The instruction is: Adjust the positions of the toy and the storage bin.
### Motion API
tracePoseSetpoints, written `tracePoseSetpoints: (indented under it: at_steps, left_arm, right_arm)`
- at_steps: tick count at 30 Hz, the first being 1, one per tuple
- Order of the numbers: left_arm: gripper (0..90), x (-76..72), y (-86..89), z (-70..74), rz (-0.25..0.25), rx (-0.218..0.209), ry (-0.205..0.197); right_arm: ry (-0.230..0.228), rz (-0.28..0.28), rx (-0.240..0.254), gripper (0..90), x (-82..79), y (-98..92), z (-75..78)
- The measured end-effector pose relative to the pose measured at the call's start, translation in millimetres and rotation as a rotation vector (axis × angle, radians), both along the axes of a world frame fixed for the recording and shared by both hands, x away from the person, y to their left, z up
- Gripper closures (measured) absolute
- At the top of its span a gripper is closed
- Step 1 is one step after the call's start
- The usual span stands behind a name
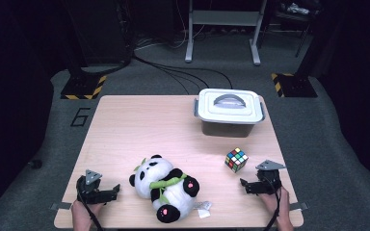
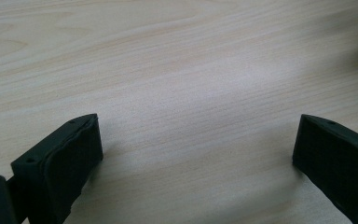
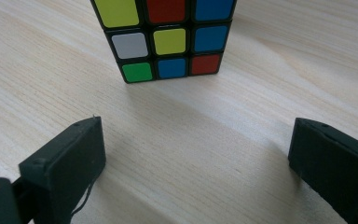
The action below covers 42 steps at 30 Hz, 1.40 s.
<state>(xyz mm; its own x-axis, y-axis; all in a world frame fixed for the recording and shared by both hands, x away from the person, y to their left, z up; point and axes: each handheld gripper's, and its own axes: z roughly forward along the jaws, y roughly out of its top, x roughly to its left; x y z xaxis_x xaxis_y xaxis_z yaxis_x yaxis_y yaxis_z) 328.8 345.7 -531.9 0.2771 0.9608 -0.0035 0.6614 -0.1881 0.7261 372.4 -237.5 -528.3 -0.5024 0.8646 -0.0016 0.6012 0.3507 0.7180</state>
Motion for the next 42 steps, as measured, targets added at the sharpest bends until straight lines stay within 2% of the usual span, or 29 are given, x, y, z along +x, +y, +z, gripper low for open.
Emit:
tracePoseSetpoints:
  at_steps: [3,6,19,23,25,31,33,36,40,42]
  left_arm:
    - [1.4,-0.1,-0.8,-0.7,0.004,0.0,-0.011]
    - [1.4,-0.1,-0.1,0.1,-0.002,-0.001,0.002]
    - [0.0,1.8,0.7,0.0,-0.023,-0.001,0.004]
    - [0.2,2.4,2.8,4.9,-0.049,-0.024,0.025]
    - [0.2,2.4,2.5,6.2,-0.05,-0.026,0.018]
    - [0.1,-1.6,0.3,35.1,-0.11,-0.034,-0.002]
    - [0.1,-2.6,-1.1,45.2,-0.127,-0.049,-0.02]
    - [0.1,-2.7,-1.5,53.1,-0.145,-0.059,-0.026]
    - [0.1,-1.3,-4.0,70.9,-0.176,-0.072,-0.046]
    - [0.1,-1.1,-4.8,74.0,-0.182,-0.073,-0.051]
  right_arm:
    - [0.0,0.0,-0.001,3.0,0.1,-0.1,0.0]
    - [0.0,0.0,0.0,3.0,0.1,-0.1,0.0]
    - [-0.005,0.001,-0.002,3.1,0.6,-0.4,0.0]
    - [-0.004,0.001,0.0,3.2,0.7,-0.6,0.0]
    - [-0.004,0.001,0.0,3.2,0.7,-0.6,0.0]
    - [-0.005,0.001,-0.001,3.2,0.6,-0.6,0.0]
    - [-0.005,0.001,-0.001,3.2,0.6,-0.6,0.0]
    - [-0.005,0.002,-0.001,3.2,0.6,-0.6,0.0]
    - [-0.005,0.001,-0.001,3.3,0.6,-0.6,0.0]
    - [-0.005,0.001,-0.001,3.3,0.6,-0.6,0.0]
